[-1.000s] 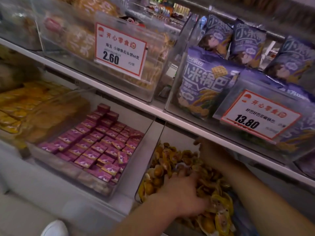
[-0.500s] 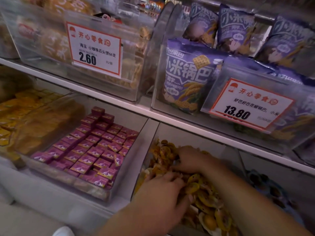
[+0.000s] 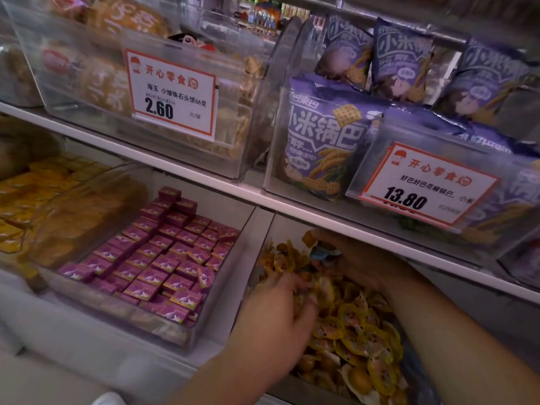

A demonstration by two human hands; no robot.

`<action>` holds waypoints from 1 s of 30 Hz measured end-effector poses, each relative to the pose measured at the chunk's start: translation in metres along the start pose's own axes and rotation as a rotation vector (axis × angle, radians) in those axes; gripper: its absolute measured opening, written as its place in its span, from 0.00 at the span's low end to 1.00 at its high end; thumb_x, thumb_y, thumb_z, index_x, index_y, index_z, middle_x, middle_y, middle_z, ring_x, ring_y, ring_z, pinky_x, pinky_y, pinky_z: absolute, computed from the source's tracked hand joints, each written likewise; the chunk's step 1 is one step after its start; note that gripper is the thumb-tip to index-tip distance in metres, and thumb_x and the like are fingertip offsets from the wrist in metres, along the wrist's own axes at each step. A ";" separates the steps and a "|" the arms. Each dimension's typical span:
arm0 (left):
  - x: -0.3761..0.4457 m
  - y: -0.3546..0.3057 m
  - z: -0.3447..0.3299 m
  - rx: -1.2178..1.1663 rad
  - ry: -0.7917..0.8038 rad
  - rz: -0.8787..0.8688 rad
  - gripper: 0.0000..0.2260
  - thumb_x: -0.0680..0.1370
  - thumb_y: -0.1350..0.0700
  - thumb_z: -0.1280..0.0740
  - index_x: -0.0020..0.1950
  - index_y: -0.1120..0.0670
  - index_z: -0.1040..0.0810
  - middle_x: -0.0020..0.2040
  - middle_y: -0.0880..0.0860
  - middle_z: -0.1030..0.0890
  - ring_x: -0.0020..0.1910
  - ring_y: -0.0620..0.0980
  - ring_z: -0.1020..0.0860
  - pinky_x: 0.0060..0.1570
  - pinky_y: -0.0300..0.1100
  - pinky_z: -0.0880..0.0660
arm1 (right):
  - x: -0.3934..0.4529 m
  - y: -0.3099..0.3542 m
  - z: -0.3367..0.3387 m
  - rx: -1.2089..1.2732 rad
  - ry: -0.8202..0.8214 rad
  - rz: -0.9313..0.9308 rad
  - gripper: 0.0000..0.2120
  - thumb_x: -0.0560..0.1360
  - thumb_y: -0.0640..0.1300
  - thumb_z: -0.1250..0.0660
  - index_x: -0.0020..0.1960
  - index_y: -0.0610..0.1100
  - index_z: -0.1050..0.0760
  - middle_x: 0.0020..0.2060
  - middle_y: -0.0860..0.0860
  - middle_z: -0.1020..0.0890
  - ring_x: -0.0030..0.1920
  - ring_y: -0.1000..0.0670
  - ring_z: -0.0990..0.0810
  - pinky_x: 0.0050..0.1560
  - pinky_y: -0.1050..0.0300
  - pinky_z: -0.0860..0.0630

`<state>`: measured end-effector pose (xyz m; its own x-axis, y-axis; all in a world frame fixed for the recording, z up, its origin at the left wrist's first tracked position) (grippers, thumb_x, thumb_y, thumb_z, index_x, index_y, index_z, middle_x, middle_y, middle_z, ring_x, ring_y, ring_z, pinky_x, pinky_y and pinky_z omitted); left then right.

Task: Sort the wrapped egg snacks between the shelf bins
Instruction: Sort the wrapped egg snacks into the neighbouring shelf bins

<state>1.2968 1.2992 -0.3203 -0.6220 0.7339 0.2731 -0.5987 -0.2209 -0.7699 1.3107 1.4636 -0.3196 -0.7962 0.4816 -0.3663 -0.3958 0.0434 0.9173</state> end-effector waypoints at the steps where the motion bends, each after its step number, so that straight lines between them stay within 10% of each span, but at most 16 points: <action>1: 0.003 0.005 0.003 -0.127 -0.046 0.066 0.17 0.72 0.34 0.43 0.57 0.38 0.29 0.51 0.37 0.23 0.50 0.37 0.24 0.44 0.30 0.29 | -0.009 0.003 -0.005 0.091 0.037 0.024 0.09 0.80 0.40 0.35 0.40 0.42 0.28 0.29 0.44 0.24 0.29 0.56 0.26 0.35 0.65 0.34; 4: 0.011 0.014 0.002 -0.428 -0.088 0.158 0.26 0.71 0.37 0.35 0.67 0.40 0.34 0.58 0.38 0.23 0.56 0.39 0.22 0.53 0.45 0.20 | -0.048 0.005 -0.021 0.263 0.112 0.039 0.08 0.71 0.42 0.32 0.45 0.38 0.21 0.41 0.39 0.20 0.38 0.48 0.22 0.39 0.57 0.28; 9: 0.013 0.004 0.001 -0.233 -0.065 0.009 0.15 0.77 0.47 0.33 0.63 0.37 0.26 0.51 0.30 0.20 0.52 0.31 0.22 0.49 0.29 0.25 | -0.071 -0.023 -0.020 0.268 0.038 0.008 0.12 0.74 0.44 0.33 0.50 0.36 0.21 0.43 0.40 0.19 0.38 0.50 0.21 0.35 0.60 0.27; 16: 0.012 0.008 0.008 -0.056 -0.148 0.063 0.17 0.80 0.54 0.36 0.69 0.48 0.27 0.62 0.48 0.21 0.62 0.48 0.24 0.61 0.49 0.26 | -0.104 -0.030 0.009 0.324 -0.128 0.108 0.10 0.75 0.37 0.33 0.55 0.35 0.19 0.45 0.38 0.14 0.39 0.46 0.15 0.36 0.57 0.19; 25: -0.006 -0.056 -0.028 0.187 0.166 -0.334 0.19 0.80 0.43 0.45 0.66 0.46 0.24 0.62 0.44 0.23 0.59 0.46 0.23 0.57 0.44 0.24 | -0.164 -0.022 0.086 0.243 -0.406 0.363 0.09 0.75 0.49 0.30 0.41 0.44 0.18 0.31 0.39 0.21 0.21 0.47 0.30 0.21 0.63 0.36; 30: -0.005 -0.063 -0.047 0.203 0.230 -0.346 0.22 0.79 0.39 0.47 0.67 0.45 0.24 0.59 0.42 0.22 0.58 0.46 0.22 0.58 0.47 0.25 | -0.179 -0.068 0.167 0.190 -0.710 0.102 0.23 0.77 0.58 0.36 0.31 0.42 0.23 0.27 0.38 0.21 0.19 0.46 0.30 0.20 0.60 0.35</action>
<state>1.3608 1.3397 -0.3003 -0.2540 0.9049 0.3416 -0.8523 -0.0425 -0.5213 1.5564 1.5207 -0.2909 -0.3118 0.9386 -0.1476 -0.1983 0.0877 0.9762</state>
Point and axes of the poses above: each hand's wrist, its own x-axis towards the middle knuckle, its own z-axis out of the back of the hand, y = z × x, the point moved 9 cm from there along x, towards the middle knuckle
